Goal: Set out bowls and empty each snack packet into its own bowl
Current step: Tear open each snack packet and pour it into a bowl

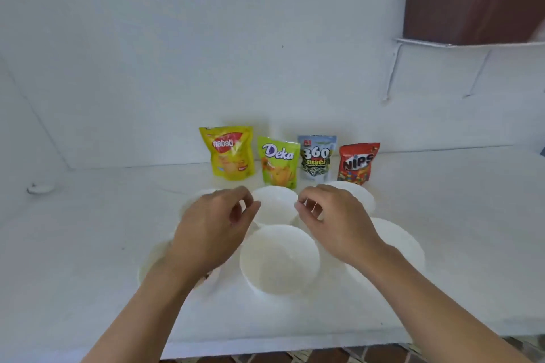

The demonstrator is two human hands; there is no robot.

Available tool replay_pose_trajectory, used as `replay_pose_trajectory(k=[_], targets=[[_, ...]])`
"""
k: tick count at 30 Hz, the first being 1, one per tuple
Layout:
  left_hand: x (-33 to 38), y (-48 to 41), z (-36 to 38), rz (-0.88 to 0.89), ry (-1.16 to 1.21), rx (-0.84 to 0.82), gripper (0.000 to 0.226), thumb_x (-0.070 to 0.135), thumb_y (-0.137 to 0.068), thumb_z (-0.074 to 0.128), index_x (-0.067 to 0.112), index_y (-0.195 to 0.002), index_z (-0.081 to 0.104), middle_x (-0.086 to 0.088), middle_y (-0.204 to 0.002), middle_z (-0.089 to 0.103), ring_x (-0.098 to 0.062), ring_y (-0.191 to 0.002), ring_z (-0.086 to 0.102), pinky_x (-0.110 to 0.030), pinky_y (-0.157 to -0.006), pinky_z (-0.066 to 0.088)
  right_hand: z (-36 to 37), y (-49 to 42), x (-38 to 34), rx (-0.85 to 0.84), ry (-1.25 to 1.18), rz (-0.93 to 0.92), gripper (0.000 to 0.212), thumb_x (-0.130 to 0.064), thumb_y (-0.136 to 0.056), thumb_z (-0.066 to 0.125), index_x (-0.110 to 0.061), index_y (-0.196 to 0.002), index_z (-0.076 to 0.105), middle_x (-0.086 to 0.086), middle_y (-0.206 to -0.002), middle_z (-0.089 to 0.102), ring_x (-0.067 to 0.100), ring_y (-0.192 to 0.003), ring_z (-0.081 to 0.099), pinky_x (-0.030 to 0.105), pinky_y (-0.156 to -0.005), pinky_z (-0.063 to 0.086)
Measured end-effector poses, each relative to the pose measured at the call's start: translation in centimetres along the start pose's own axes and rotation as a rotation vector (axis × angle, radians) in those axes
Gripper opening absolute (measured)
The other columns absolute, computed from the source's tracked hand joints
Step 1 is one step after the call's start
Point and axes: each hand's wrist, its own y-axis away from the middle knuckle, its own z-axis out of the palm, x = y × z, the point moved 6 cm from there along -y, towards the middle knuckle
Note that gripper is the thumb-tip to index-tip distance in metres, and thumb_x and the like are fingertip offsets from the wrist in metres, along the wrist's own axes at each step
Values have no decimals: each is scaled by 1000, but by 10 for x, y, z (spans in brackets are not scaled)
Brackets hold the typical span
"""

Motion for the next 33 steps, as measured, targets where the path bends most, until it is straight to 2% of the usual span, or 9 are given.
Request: replay_pose_trajectory(k=[4, 7, 12, 17, 22, 27, 33], targets=[[-49, -48, -7, 4, -28, -16, 6, 32, -99, 51, 33, -98, 56, 10, -74, 66, -16, -72, 60, -35, -64, 50, 31, -58, -16, 37, -3, 21, 15, -36, -94, 58, -26, -84, 63, -11, -76, 61, 9, -68, 57, 34, -61, 50], [-80, -79, -8, -5, -16, -17, 11, 25, -95, 52, 34, -100, 58, 11, -73, 64, -15, -73, 61, -35, -66, 51, 51, -91, -21, 42, 1, 25, 15, -35, -94, 58, -26, -83, 63, -10, -74, 61, 10, -68, 57, 34, -62, 50], [-114, -126, 5, -1, -66, -35, 7, 36, -97, 54, 35, -94, 59, 13, -75, 61, -8, -74, 59, -32, -65, 51, 76, -144, -20, 31, 44, 6, 13, -33, -94, 58, -24, -87, 65, -10, -74, 59, 14, -69, 57, 36, -64, 50], [-149, -179, 20, -73, -171, 5, 11, 38, -98, 53, 31, -93, 61, 11, -78, 60, -12, -75, 60, -30, -64, 45, 103, -211, -12, 9, 112, -81, 14, -33, -94, 56, -23, -89, 64, -5, -74, 60, 23, -67, 59, 39, -68, 50], [-185, -234, 33, -84, -213, 68, 13, 38, -96, 57, 28, -95, 64, 9, -83, 63, -17, -79, 63, -35, -70, 51, 131, -281, -4, -27, 197, -141, 20, -35, -97, 48, -22, -97, 63, -3, -85, 62, 24, -78, 60, 40, -78, 47], [-223, -279, 57, -76, -295, 144, 11, 34, -93, 60, 25, -96, 66, 4, -85, 62, -25, -80, 60, -36, -72, 45, 170, -335, 10, -61, 287, -156, 22, -36, -98, 45, -22, -104, 61, -2, -94, 60, 25, -92, 58, 38, -78, 40], [-251, -316, 91, -99, -320, 102, 24, 35, -94, 59, 26, -116, 62, -3, -109, 59, -27, -105, 55, -42, -83, 44, 209, -368, 27, -121, 305, -123, 25, -33, -98, 46, -21, -116, 59, 1, -108, 58, 26, -105, 54, 41, -83, 41]])
